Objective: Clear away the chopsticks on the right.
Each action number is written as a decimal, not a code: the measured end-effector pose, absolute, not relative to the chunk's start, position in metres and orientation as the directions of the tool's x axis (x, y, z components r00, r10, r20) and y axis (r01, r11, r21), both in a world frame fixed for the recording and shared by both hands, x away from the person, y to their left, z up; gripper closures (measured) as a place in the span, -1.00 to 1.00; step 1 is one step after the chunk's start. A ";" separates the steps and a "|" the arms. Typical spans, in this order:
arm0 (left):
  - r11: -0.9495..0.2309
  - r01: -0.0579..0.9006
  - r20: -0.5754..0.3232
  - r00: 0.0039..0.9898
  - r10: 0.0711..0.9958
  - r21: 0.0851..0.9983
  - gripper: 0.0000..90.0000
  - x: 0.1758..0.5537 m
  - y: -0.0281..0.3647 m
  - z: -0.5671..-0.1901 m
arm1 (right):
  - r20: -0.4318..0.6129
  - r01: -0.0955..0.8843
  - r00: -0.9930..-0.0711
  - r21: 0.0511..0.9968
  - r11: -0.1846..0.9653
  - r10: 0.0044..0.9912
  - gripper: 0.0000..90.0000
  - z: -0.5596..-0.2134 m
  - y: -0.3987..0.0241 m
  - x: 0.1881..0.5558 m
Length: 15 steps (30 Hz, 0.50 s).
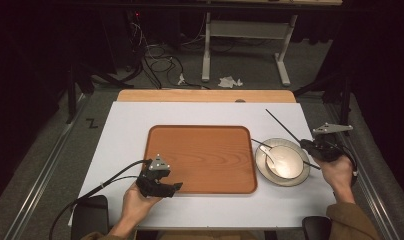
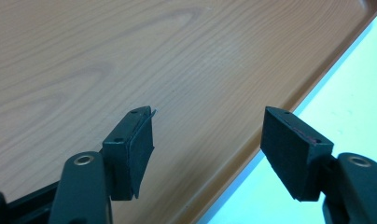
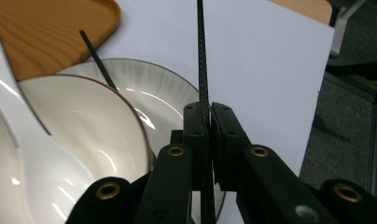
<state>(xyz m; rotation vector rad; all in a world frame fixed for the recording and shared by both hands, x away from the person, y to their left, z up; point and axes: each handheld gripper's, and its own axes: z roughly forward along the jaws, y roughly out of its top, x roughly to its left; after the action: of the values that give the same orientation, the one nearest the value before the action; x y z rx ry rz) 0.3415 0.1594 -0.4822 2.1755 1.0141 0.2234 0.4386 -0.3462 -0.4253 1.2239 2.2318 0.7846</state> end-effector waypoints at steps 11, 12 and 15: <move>-0.440 0.596 -0.130 0.679 0.722 0.671 -0.24 0.342 0.160 -0.482 | -0.169 0.494 -0.583 0.703 0.512 0.795 0.92 -0.395 -0.302 0.415; -0.439 0.596 -0.130 0.679 0.723 0.672 -0.24 0.341 0.160 -0.482 | -0.161 0.491 -0.595 0.703 0.514 0.788 0.92 -0.394 -0.299 0.414; -0.439 0.601 -0.135 0.678 0.722 0.668 -0.24 0.342 0.160 -0.482 | -0.157 0.482 -0.620 0.697 0.531 0.769 0.92 -0.391 -0.286 0.409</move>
<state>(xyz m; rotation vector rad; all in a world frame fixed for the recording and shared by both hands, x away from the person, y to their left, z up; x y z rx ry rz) 0.3420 0.1601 -0.4819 2.1791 1.0121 0.2207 0.4087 -0.2860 -0.3912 1.0187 2.3231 0.8588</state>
